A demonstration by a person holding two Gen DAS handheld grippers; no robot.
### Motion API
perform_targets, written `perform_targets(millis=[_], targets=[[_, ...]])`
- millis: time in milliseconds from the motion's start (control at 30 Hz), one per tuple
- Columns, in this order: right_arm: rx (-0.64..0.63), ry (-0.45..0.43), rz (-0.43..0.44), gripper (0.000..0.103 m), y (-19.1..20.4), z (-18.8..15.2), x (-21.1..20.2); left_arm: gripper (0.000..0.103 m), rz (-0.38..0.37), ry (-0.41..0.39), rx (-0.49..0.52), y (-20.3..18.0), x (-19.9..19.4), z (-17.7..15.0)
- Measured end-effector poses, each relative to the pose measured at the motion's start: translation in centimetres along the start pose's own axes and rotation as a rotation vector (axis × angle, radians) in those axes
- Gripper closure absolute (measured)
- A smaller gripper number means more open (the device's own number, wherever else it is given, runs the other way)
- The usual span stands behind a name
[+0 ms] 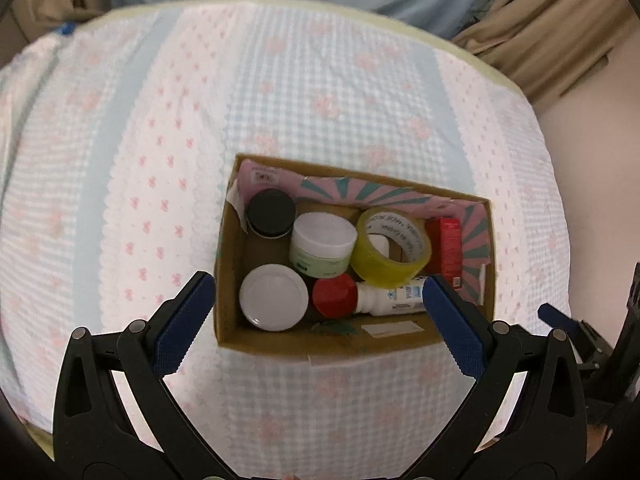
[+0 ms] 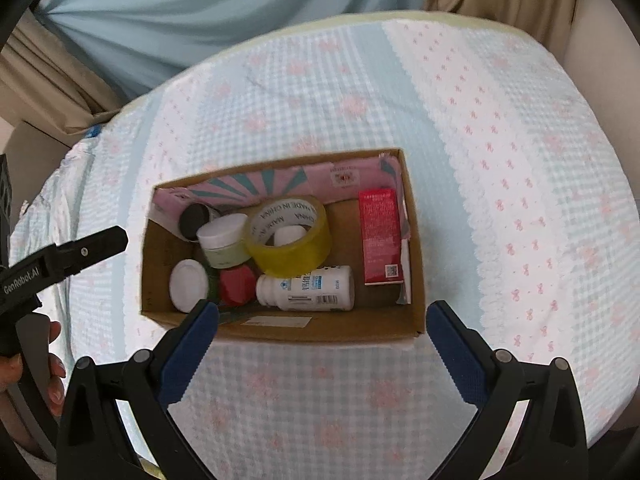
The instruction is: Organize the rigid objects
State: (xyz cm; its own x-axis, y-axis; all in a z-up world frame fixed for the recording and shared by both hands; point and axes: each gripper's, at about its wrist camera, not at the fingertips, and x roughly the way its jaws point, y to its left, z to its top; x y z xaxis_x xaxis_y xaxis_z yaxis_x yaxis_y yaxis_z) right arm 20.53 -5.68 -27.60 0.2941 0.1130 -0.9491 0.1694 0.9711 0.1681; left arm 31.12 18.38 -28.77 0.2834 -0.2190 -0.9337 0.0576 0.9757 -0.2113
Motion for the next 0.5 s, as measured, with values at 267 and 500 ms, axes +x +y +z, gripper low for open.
perform_targets(millis=[267, 500], targets=[[-0.028, -0.115, 0.023, 0.000, -1.5, -0.8, -10.3, 0.000, 0.039, -0.167, 0.042, -4.8, -10.9, -2.8], [-0.100, -0.313, -0.046, 0.000, -2.4, -1.9, -22.6, 0.000, 0.039, -0.400, 0.079, -10.9, -22.5, -6.3]])
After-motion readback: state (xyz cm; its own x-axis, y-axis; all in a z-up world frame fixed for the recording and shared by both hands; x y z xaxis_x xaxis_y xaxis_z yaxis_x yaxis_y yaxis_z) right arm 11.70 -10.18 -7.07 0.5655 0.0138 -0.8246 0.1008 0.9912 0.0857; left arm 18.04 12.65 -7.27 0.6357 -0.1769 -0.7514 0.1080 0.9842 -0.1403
